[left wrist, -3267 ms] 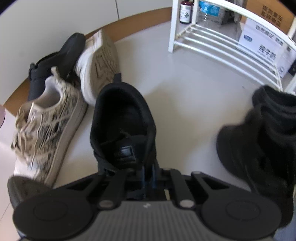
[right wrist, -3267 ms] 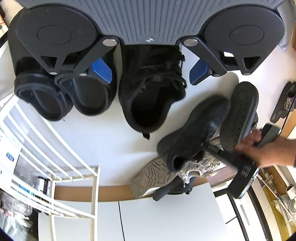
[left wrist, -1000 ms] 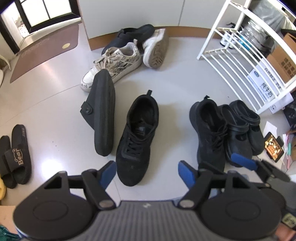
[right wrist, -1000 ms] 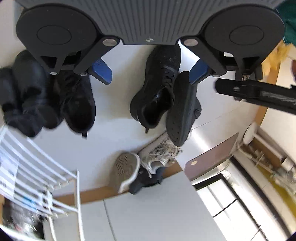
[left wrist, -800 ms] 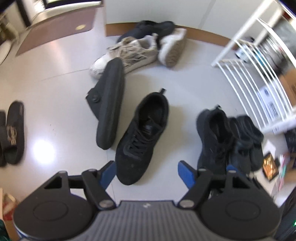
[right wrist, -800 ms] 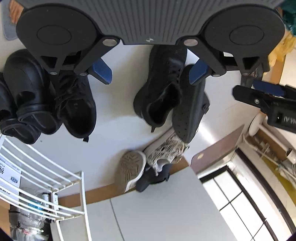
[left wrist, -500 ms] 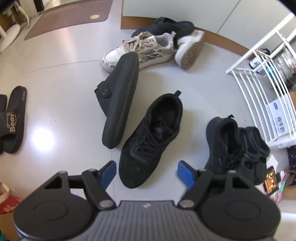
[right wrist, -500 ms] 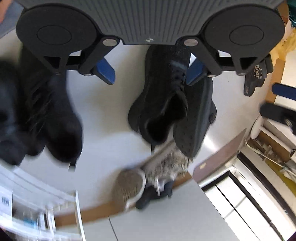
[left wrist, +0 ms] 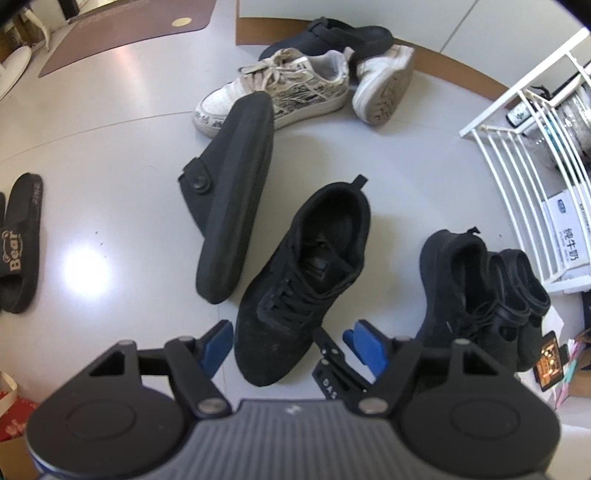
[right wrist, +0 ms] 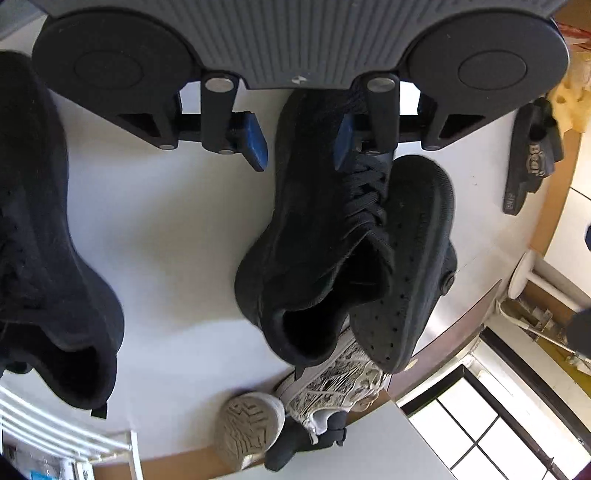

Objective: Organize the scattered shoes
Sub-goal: 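Grasp the black sneaker by its heel with the right gripper and lift, then set the black sneaker beside the first sneaker next to the clogs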

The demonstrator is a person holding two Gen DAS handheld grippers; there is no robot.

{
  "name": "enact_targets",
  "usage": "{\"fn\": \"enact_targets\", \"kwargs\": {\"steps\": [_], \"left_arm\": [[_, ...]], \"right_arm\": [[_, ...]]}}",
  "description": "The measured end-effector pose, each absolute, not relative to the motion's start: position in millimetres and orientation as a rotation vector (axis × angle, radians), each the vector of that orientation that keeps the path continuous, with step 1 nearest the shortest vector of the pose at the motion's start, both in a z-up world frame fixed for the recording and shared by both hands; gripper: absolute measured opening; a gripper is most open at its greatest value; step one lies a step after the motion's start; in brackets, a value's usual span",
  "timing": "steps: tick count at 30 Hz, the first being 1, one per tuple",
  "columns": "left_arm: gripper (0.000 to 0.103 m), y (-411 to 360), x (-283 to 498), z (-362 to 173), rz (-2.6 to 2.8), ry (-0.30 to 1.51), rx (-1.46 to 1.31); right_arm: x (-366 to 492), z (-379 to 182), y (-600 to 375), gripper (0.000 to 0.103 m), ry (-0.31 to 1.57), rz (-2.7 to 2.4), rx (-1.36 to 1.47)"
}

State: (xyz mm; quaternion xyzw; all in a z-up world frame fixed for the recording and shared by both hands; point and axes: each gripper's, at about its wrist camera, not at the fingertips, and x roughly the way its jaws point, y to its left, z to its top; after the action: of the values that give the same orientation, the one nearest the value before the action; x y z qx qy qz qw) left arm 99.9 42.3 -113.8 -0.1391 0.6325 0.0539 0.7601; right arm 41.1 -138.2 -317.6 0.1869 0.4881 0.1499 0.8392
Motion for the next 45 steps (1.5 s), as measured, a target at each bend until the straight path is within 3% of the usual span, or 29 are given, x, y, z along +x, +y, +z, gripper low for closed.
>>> {"fn": "enact_targets", "kwargs": {"steps": [14,21,45], "left_arm": [[0.074,51.2,97.4,-115.0,0.155,1.384,-0.34],[0.074,43.9,102.8,-109.9,0.124,1.377,-0.34],[0.071,-6.7,113.5,-88.4,0.028,1.335,-0.332]], "right_arm": [[59.0,-325.0,-124.8,0.045,1.046,0.325,0.446],[52.4,-324.0,-132.0,0.03,1.041,0.248,0.452],[33.2,-323.0,-204.1,0.026,1.014,0.11,0.391]]}}
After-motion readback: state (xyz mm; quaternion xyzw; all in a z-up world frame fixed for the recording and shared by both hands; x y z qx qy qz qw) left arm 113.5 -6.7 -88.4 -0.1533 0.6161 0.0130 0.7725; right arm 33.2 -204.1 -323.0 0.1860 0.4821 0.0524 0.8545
